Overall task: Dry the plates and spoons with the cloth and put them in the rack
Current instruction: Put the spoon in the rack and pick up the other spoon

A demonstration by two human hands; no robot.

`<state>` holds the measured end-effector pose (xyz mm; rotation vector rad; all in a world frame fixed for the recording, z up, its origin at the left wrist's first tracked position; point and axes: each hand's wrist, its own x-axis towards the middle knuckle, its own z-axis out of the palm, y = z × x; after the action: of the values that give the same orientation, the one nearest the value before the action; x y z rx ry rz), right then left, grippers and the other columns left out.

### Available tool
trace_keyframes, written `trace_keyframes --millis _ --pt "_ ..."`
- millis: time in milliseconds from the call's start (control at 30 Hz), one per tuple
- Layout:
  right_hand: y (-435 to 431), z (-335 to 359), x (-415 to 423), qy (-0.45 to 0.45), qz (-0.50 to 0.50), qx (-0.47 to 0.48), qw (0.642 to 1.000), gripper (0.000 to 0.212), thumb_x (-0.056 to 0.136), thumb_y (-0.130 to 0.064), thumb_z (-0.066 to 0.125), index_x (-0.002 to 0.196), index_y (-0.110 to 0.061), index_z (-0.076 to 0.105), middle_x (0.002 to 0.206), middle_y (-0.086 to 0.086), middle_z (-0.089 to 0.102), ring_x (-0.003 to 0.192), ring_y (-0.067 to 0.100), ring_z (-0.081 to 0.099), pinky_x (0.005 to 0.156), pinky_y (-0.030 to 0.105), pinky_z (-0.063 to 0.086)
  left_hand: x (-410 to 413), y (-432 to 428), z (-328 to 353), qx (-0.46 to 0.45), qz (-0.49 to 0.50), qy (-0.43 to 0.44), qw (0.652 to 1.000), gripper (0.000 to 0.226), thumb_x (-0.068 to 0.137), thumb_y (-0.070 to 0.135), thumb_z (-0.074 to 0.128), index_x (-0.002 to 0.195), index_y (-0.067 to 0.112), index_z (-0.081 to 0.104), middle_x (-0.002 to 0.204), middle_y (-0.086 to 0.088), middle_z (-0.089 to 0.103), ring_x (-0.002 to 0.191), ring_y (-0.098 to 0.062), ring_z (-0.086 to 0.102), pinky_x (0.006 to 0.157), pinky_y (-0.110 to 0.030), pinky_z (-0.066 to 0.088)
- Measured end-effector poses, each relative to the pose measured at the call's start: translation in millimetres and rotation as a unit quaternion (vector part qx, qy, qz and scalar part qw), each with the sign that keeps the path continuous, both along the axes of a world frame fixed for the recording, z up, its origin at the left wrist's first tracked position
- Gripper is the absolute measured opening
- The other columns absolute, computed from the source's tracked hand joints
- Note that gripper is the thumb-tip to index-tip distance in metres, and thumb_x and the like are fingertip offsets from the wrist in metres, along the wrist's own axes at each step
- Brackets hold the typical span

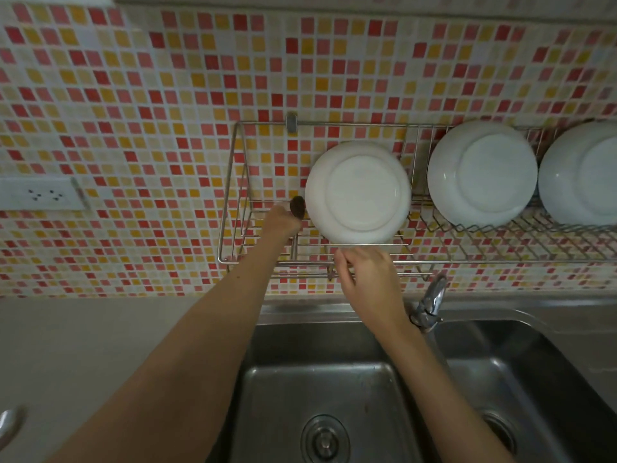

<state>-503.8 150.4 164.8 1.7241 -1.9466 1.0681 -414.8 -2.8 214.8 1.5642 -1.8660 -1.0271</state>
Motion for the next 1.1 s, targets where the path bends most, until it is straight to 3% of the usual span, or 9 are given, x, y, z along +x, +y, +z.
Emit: trace_keyframes --millis 100,167,267,367,433,500,567,733,1100 --pt "-2 0 1 0.006 -0.007 -0.001 1.0 0.04 0.091 -0.029 0.035 0.072 -0.013 0.067 0.065 0.0 0.067 0.061 0.014 0.06 0.077 0.029 0.047 -8 0 -5 -0.034 -0.009 -0.057 0.998 0.03 0.091 0.009 0.051 0.061 0.009 0.044 0.063 -0.005 0.047 0.064 -0.022 0.051 0.048 -0.023 0.034" --pt "-2 0 1 0.011 -0.014 0.001 1.0 0.039 0.091 -0.028 0.036 0.069 -0.013 0.065 0.062 -0.001 0.065 0.059 0.015 0.059 0.076 0.029 0.046 -11 -1 -7 -0.05 -0.036 -0.092 0.994 0.017 0.092 0.014 0.051 0.084 0.001 0.059 0.084 -0.013 0.062 0.085 -0.03 0.06 0.064 -0.03 0.046" --pt "-1 0 0 0.014 -0.014 0.005 1.0 0.04 0.091 -0.03 0.035 0.069 -0.014 0.065 0.062 -0.001 0.065 0.06 0.015 0.059 0.076 0.027 0.045 -11 0 -6 -0.06 -0.066 -0.128 0.988 0.029 0.093 0.02 0.051 0.112 0.0 0.059 0.11 -0.019 0.064 0.105 -0.032 0.061 0.087 -0.039 0.051" --pt "2 2 2 0.006 0.0 0.007 1.0 0.04 0.091 -0.032 0.035 0.076 -0.014 0.067 0.07 -0.001 0.068 0.066 0.014 0.062 0.078 0.03 0.047 -3 6 5 -0.071 -0.102 -0.157 0.98 0.036 0.096 0.024 0.046 0.121 0.0 0.055 0.093 -0.017 0.061 0.092 -0.027 0.058 0.081 -0.035 0.049" --pt "4 4 5 -0.005 0.009 -0.003 1.0 0.039 0.091 -0.032 0.035 0.089 -0.015 0.07 0.085 0.0 0.071 0.08 0.015 0.063 0.085 0.033 0.046 6 17 18 -0.088 -0.122 -0.168 0.974 0.039 0.1 0.024 0.037 0.125 -0.001 0.053 0.101 -0.022 0.063 0.091 -0.03 0.057 0.083 -0.037 0.048" --pt "7 7 15 -0.008 0.008 -0.022 1.0 0.038 0.091 -0.031 0.037 0.1 -0.014 0.07 0.102 0.003 0.069 0.095 0.017 0.061 0.091 0.038 0.046 22 34 31 -0.121 -0.128 -0.149 0.973 0.035 0.1 0.026 0.036 0.114 0.004 0.059 0.113 -0.026 0.062 0.085 -0.03 0.061 0.077 -0.037 0.048" --pt "10 10 33 -0.012 0.016 -0.047 0.999 0.037 0.091 -0.029 0.038 0.104 -0.013 0.069 0.109 0.005 0.067 0.101 0.02 0.06 0.09 0.037 0.046 45 48 38 -0.155 -0.124 -0.102 0.975 0.028 0.099 0.027 0.04 0.1 0.008 0.061 0.099 -0.019 0.063 0.07 -0.019 0.056 0.069 -0.029 0.043" --pt "17 4 104 -0.036 0.076 -0.053 0.995 0.031 0.091 -0.024 0.042 0.105 -0.011 0.068 0.108 0.004 0.065 0.099 0.019 0.058 0.086 0.033 0.046 132 94 27 -0.233 -0.103 0.011 0.967 0.024 0.097 0.022 0.047 0.108 0.009 0.064 0.096 0.002 0.062 0.09 -0.01 0.056 0.078 -0.02 0.04" --pt "13 -106 307 -0.166 0.143 0.251 0.943 0.034 0.091 -0.025 0.045 0.118 -0.011 0.061 0.119 0.008 0.061 0.111 0.025 0.054 0.097 0.031 0.037 390 94 -128 -0.016 0.04 -0.097 0.994 0.022 0.09 0.021 0.059 0.102 0.003 0.065 0.105 -0.013 0.07 0.101 -0.027 0.064 0.082 -0.023 0.04"
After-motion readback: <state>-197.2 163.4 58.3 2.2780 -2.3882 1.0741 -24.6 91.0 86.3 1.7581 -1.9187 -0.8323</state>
